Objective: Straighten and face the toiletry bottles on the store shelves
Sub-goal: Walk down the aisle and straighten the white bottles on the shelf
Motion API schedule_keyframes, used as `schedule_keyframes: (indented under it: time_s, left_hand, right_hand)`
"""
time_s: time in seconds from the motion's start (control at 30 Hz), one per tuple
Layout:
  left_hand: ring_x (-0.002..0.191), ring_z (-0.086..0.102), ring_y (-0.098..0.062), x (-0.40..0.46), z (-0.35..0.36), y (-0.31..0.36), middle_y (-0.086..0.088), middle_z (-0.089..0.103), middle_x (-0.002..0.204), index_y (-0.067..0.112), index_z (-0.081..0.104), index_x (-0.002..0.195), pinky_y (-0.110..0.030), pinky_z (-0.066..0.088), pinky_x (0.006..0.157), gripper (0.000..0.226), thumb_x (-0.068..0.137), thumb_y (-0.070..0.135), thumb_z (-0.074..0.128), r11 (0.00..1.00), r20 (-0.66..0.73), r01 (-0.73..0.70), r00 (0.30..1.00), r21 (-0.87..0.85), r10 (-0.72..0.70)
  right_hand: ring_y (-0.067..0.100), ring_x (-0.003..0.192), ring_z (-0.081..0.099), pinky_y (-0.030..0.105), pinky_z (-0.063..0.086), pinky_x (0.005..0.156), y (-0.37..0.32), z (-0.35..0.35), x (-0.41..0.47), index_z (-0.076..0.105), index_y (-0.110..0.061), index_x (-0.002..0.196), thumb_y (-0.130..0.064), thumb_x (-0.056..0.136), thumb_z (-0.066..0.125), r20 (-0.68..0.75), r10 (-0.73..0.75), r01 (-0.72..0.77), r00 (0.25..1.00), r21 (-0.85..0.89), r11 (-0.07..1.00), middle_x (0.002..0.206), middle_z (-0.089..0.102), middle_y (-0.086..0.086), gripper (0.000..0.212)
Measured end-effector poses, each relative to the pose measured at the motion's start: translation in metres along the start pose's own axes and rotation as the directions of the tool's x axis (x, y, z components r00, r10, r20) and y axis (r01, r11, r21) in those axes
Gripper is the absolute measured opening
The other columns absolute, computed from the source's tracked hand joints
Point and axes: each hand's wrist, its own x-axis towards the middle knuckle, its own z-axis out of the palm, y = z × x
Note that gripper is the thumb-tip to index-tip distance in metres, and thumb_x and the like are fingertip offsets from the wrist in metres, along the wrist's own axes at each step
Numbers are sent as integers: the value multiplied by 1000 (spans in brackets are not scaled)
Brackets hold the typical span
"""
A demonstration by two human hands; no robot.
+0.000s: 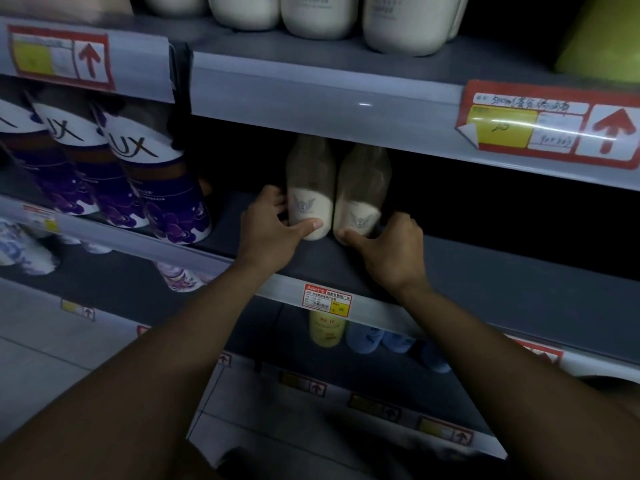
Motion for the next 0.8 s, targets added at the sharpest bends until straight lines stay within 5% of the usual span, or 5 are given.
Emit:
schedule_keyframes:
  time_s: [0.23, 0.43, 0.63, 0.8]
  left_hand:
    - [103, 70, -2, 8, 4, -7, 4, 72, 111, 20, 60, 104, -38, 62, 94, 46, 73, 12, 93, 1000, -4, -1, 1000, -7, 1]
    - [108, 72, -10, 7, 4, -7, 2, 73, 114, 25, 61, 103, -44, 62, 94, 43, 75, 17, 92, 1000, -1, -16, 1000, 20, 16]
    - [106, 73, -10, 1, 0, -4, 0, 76, 117, 12, 61, 118, -43, 62, 93, 53, 74, 19, 91, 996, 46, -13, 999, 92, 9]
    - [105, 71, -10, -6, -11, 9, 4, 75, 116, 14, 63, 115, -36, 61, 91, 45, 78, 14, 87, 971, 31, -67, 998, 228, 61]
  right_hand:
    - [25, 80, 71, 45, 61, 71, -9, 0, 1, 71, -7, 84, -60, 65, 89, 4, 37, -37, 999, 3, 999, 86, 73, 9, 59]
    - [25, 79, 73, 45, 62, 68, -9, 1, 0, 71, -10, 83, -79, 52, 74, 20, 36, -36, 999, 9, 999, 86, 74, 9, 76]
    - [30, 87, 71, 46, 59, 74, -6, -1, 2, 69, -6, 87, -61, 67, 87, 31, 17, -17, 999, 1, 1000, 92, 73, 13, 61]
    - [28, 97, 70, 41, 58, 81, 10, -3, 0, 70, -10, 95, -65, 68, 76, 64, -13, 17, 998, -55, 998, 98, 72, 11, 61]
